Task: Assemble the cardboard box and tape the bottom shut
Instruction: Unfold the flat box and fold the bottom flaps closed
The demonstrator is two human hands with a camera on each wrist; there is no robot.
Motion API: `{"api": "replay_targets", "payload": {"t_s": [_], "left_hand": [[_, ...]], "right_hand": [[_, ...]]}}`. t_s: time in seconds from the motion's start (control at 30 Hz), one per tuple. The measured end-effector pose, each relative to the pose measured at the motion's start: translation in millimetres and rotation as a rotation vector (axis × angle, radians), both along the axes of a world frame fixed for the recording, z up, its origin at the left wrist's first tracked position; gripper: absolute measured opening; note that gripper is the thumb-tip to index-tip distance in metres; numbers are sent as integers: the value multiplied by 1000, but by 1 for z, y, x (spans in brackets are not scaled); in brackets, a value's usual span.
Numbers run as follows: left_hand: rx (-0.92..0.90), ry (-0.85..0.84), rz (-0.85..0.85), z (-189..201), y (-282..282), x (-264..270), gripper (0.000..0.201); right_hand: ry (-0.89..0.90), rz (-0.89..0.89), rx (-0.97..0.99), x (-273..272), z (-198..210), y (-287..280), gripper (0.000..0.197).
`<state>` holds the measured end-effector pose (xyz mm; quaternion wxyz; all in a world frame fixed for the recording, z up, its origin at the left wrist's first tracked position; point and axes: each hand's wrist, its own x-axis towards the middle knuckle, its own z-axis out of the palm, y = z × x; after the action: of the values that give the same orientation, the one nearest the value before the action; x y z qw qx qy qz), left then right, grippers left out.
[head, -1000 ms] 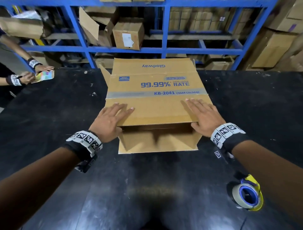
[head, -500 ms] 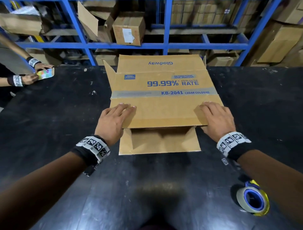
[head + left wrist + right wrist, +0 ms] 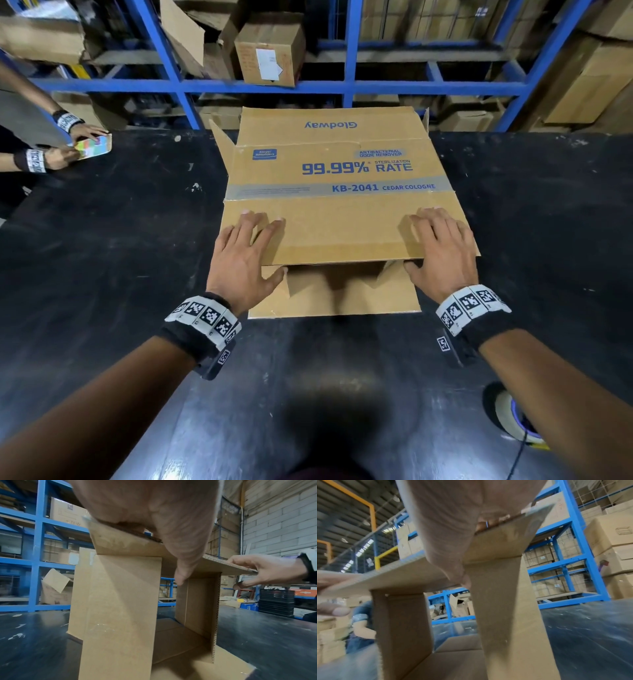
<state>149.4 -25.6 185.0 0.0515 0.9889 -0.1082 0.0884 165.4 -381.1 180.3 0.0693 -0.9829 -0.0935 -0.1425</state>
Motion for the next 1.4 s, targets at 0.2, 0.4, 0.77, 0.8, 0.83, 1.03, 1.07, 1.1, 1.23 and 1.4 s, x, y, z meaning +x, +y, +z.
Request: {"api": "replay_targets", "payload": {"t_s": [0.2, 0.4, 0.77, 0.8, 0.83, 1.03, 1.07, 1.1, 1.23, 1.4], "left_hand": [[-354, -264, -171, 0, 6, -61, 51], [-411, 244, 43, -95, 37, -102, 55], [-354, 690, 503, -181, 36, -13, 72], [-352, 708, 534, -183, 32, -5, 72], [-356, 721, 557, -184, 27, 1, 73], [-277, 742, 599, -192, 22, 9, 76], [-280, 758, 608, -190, 24, 9, 75], [-287, 765, 601, -186, 26, 9, 73], [-384, 728, 542, -157, 33, 4, 64], [-468, 695, 484, -104, 51, -11, 68]], "right_hand": [[-247, 167, 220, -69, 0, 13, 44], [76, 33, 293, -110, -87, -4, 32], [743, -488, 343, -13, -159, -22, 58], [773, -502, 338, -6, -163, -20, 61], [794, -505, 329, -1, -165, -18, 62], [819, -573, 334, 16, -172, -16, 67], [825, -562, 341, 17, -171, -20, 68], [826, -547, 355, 16, -168, -24, 67], [777, -488, 400, 9, -146, -37, 62], [727, -428, 391, -5, -98, -41, 61]]}}
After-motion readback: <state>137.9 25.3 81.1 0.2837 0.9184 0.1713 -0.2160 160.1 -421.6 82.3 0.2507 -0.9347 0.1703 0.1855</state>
